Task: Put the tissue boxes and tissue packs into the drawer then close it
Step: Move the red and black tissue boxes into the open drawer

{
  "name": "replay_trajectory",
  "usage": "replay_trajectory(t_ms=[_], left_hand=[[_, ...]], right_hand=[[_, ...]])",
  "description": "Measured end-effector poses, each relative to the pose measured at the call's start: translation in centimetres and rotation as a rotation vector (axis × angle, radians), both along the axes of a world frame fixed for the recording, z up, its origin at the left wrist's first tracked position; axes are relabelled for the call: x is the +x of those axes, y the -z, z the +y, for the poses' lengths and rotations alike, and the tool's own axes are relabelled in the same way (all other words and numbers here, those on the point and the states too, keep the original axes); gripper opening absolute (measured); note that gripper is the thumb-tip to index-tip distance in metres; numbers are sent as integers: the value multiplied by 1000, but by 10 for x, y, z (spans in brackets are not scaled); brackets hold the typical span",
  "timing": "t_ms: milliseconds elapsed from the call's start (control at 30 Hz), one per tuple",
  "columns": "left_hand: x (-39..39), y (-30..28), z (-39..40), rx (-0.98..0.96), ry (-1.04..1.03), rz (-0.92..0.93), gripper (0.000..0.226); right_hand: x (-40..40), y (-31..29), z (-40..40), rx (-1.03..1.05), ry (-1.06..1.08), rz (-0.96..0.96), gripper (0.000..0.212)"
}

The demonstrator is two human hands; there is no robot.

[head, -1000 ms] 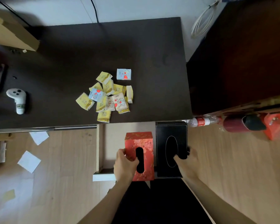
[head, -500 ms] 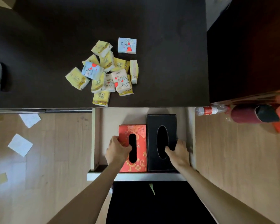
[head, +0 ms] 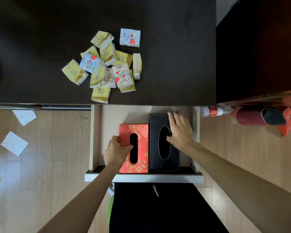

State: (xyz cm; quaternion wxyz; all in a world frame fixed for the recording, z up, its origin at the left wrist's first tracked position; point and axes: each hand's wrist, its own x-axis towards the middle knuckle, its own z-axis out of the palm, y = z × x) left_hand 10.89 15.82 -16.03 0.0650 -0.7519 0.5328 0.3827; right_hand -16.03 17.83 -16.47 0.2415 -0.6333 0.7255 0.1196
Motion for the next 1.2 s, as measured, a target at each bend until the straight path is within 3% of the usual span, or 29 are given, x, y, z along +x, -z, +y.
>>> replay_trajectory(t_ms=[400,967,1100,1200], left_hand=[[-6,-1,1,17,-36,-34,65],[-61,-4,18,87,36,50,58],[-57,-5,13,146,57,85,57],[-50,-8,5,232,10,170,46]], right_hand=[[-42,-15,18,92,-35,155,104],[-42,-10,24,40,60,52,102],[-38,-11,24,20,136,5,102],[-32,-16,16,-12,265,-91,90]])
